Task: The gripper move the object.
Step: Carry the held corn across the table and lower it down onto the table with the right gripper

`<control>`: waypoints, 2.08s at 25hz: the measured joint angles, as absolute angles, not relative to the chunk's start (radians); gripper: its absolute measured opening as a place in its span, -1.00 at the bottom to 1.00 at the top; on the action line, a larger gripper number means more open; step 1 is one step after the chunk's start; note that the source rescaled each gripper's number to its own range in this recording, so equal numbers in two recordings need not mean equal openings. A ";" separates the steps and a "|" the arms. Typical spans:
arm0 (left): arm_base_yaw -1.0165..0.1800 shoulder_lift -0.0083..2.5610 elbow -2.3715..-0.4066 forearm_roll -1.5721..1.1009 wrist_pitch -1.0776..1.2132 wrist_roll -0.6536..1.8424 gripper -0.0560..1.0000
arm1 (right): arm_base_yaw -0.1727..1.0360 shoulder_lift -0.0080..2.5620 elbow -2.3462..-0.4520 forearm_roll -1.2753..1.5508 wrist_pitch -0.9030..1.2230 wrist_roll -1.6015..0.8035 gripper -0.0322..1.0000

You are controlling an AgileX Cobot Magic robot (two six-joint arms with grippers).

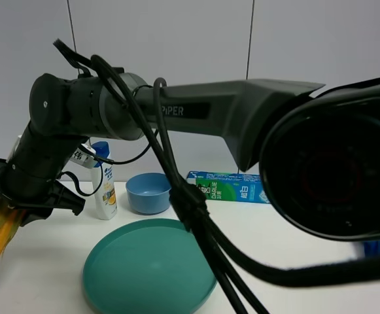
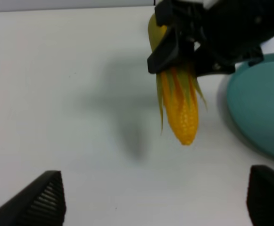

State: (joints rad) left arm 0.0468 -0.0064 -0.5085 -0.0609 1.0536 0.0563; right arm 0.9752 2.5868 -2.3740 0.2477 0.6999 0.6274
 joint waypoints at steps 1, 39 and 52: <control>0.047 -0.006 -0.509 -0.061 1.054 0.056 1.00 | 0.975 2.595 -2.374 0.247 0.698 0.642 -0.94; 0.047 -0.006 -0.509 -0.061 1.054 0.059 1.00 | 0.947 2.711 -2.385 0.196 0.729 0.767 0.07; 0.047 -0.006 -0.509 -0.061 1.054 0.059 1.00 | 0.947 2.563 -2.381 0.196 0.803 0.560 0.33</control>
